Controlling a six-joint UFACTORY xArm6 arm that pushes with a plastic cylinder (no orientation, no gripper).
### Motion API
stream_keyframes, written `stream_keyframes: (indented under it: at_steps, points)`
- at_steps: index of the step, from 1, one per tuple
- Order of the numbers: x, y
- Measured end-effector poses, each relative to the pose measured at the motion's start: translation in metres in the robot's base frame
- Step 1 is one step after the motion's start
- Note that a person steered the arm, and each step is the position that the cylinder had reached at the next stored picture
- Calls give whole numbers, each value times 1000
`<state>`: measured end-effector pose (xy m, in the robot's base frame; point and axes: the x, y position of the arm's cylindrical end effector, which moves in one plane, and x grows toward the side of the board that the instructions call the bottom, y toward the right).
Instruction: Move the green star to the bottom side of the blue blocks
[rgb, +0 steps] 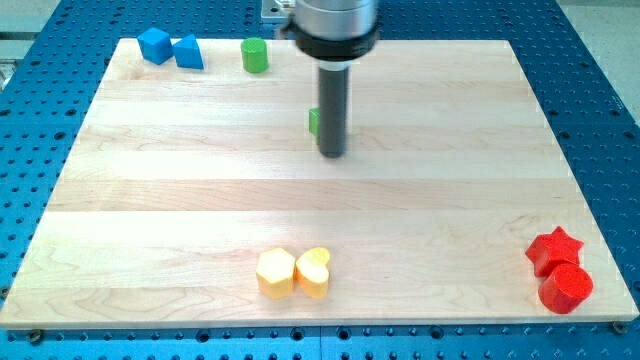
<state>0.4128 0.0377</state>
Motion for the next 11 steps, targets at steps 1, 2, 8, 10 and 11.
stream_keyframes:
  at_steps: [1,2,8,10,11]
  points:
    - [-14,12]
    - [-36,-46]
    - [-69,-197]
    - [-96,-215]
    - [-89,-205]
